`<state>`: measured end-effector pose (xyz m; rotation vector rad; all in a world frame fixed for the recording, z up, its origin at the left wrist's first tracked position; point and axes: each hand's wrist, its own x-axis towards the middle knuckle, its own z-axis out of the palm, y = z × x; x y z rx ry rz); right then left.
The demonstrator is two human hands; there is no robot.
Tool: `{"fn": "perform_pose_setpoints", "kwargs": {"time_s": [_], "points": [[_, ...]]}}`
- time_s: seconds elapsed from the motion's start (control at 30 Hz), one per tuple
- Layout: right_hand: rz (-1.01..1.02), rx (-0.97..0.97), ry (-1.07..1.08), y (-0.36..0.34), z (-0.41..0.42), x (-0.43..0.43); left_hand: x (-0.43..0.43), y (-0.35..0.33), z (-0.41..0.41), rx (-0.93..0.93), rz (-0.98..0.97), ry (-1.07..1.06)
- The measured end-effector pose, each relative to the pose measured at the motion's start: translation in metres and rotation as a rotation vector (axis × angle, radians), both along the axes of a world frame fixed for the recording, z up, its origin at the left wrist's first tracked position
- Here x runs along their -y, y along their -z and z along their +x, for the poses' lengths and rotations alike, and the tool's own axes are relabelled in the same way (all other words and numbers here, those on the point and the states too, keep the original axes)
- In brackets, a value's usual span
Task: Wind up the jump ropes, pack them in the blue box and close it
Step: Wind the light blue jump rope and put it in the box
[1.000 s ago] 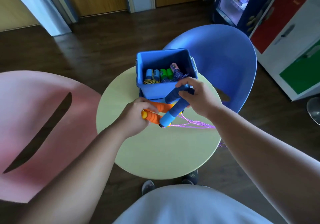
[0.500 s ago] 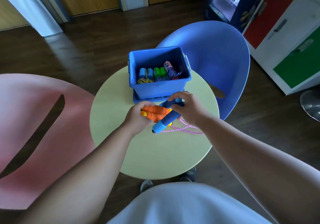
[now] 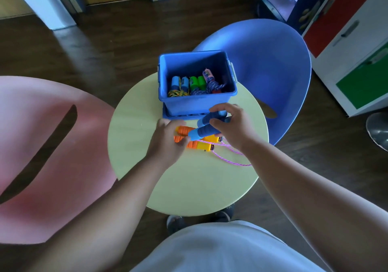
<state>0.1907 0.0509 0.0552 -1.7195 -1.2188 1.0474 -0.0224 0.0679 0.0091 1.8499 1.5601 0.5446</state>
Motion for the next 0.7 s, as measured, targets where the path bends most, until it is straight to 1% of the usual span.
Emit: {"fn": "perform_pose_setpoints", "kwargs": {"time_s": [0.07, 0.13, 0.2, 0.3, 0.37, 0.47, 0.6, 0.63, 0.7], "points": [[0.027, -0.012, -0.021, -0.005, -0.006, -0.004, 0.001, -0.013, 0.012, 0.070, 0.058, 0.088], [0.061, 0.000, -0.042, -0.009, -0.013, -0.008, -0.002, -0.025, 0.025, 0.128, 0.038, 0.137], [0.090, 0.043, -0.068, -0.012, -0.017, -0.012, -0.005, -0.039, 0.035, 0.158, -0.003, 0.143], [0.100, 0.025, -0.111, -0.019, -0.014, -0.018, -0.009, -0.050, 0.039, 0.225, -0.019, 0.140], [0.086, -0.015, -0.160, -0.021, -0.009, -0.019, -0.010, -0.051, 0.038, 0.259, -0.031, 0.139], [0.030, -0.088, -0.208, -0.020, -0.003, -0.020, -0.013, -0.045, 0.037, 0.250, -0.082, 0.121], [-0.089, -0.358, -0.172, -0.018, 0.002, -0.020, -0.015, -0.037, 0.036, 0.299, -0.148, 0.081], [-0.104, -0.390, -0.165, -0.018, 0.003, -0.020, -0.014, -0.037, 0.036, 0.302, -0.149, 0.075], [-0.104, -0.386, -0.168, -0.019, 0.003, -0.021, -0.013, -0.040, 0.037, 0.299, -0.147, 0.065]]}}
